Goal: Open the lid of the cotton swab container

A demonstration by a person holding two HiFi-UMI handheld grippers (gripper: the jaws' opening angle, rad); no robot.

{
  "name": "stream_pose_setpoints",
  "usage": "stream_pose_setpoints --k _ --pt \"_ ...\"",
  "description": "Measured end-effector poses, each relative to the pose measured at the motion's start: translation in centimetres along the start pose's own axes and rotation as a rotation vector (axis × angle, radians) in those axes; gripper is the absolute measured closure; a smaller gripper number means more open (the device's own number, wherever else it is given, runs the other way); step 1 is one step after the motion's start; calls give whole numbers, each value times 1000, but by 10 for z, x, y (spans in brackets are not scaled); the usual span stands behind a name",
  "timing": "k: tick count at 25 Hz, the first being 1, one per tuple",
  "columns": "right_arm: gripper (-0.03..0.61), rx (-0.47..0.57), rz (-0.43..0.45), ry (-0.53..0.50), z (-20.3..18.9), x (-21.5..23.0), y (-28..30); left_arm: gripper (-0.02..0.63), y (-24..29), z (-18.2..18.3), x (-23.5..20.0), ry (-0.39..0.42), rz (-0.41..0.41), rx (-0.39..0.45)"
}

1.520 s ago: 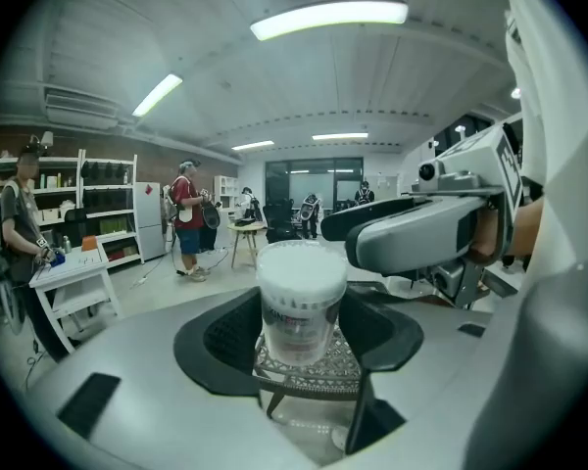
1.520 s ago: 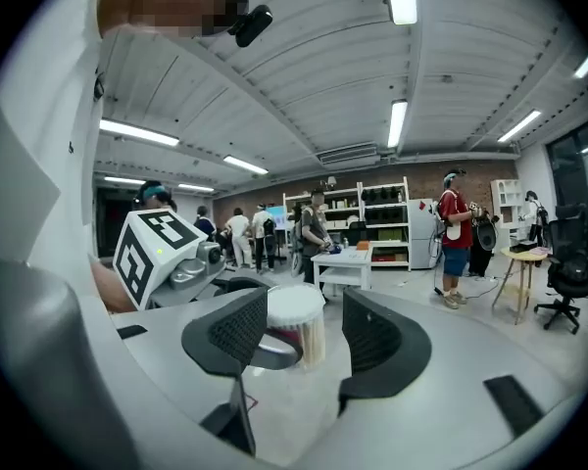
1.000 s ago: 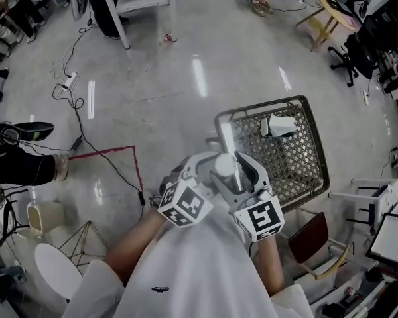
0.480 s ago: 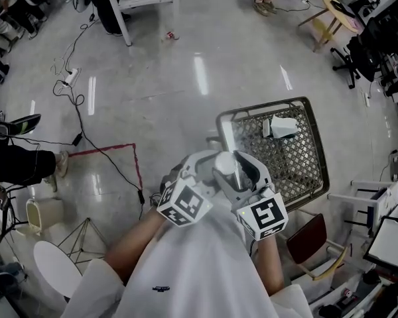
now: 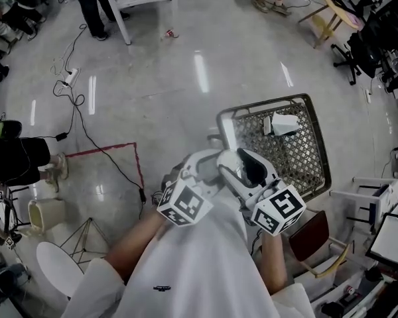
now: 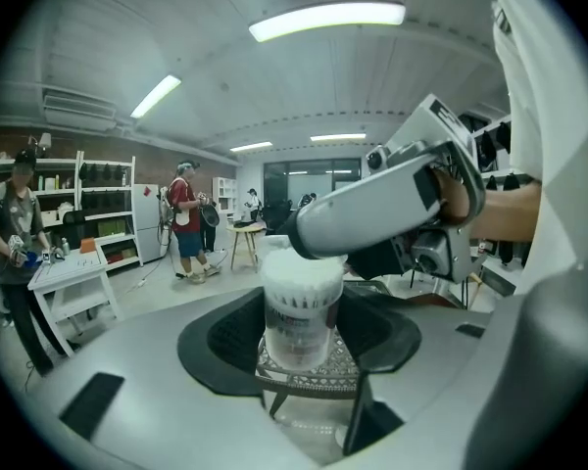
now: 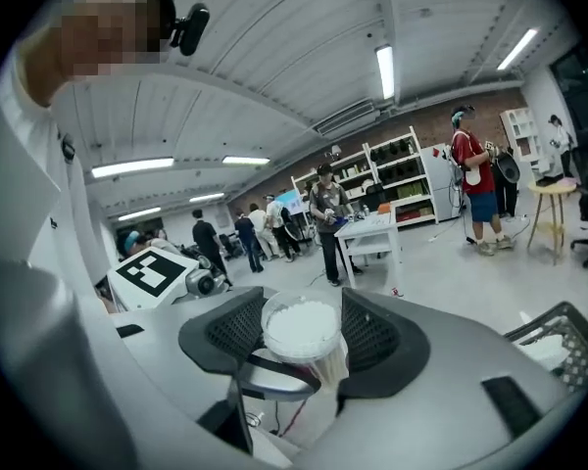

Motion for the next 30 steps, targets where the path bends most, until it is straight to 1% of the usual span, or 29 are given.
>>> stream_pose_setpoints --k 2,4,7,10,13,18,20,23,30 --pt "334 26 23 40 2 1 -2 391 -1 1 1 -3 -8 4" --pt "334 48 39 35 5 -1 -5 390 -1 4 2 -9 -17 10" --pt "334 59 37 -67 9 -5 -9 388 0 8 3 -9 -23 12" --pt "337 113 19 -156 15 -7 -14 387 0 6 3 -5 -14 2" --pt "391 182 -15 -182 29 -5 -20 387 -1 2 2 -2 -15 -10" --pt "468 257 -96 -214 46 6 -29 387 -3 3 5 -9 -16 -8" --pt "469 267 -120 -216 47 14 -30 387 -3 3 2 -10 -13 -4" --pt "469 255 -142 -227 43 23 -29 387 -5 2 -2 -6 -6 -2" --pt "477 242 -164 -227 38 23 -33 387 -9 8 -3 -16 20 -3"
Point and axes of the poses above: the fingertips, and each gripper's own axes: y forward along the fingers, x to its right, z out of its top, the point moved 6 cm from there along -y, backward along the fingers, and after that the axes turned 13 degrees about x, right-handed, at the moved point
